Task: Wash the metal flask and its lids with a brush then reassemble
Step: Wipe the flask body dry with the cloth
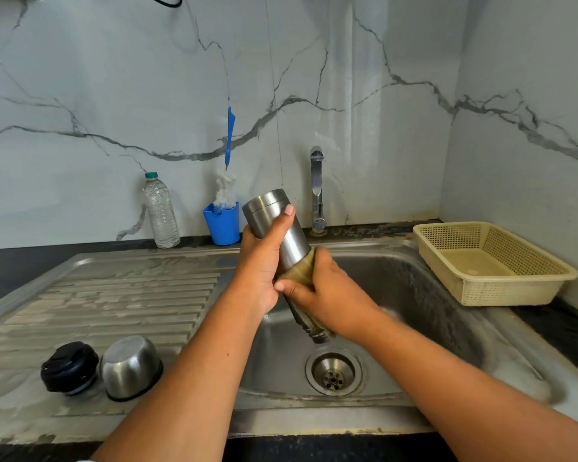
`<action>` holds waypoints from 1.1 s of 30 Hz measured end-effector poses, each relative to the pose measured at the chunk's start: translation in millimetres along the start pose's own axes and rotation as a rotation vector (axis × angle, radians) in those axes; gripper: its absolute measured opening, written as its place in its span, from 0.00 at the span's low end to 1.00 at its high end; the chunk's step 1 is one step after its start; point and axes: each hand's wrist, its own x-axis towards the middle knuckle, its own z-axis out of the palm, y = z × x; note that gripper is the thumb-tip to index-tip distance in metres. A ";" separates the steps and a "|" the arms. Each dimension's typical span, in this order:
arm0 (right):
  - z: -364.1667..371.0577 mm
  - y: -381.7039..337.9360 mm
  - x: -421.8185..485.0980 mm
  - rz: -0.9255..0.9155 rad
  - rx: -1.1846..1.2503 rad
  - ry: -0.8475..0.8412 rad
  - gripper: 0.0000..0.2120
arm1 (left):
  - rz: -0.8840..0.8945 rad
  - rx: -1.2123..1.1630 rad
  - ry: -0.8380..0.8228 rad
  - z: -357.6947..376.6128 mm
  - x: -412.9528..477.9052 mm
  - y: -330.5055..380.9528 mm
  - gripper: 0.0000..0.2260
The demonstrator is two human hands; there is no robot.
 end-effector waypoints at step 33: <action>-11.1 -17.0 -5.4 0.051 -0.269 0.125 0.31 | 0.146 -0.076 0.019 -7.2 11.8 12.9 0.37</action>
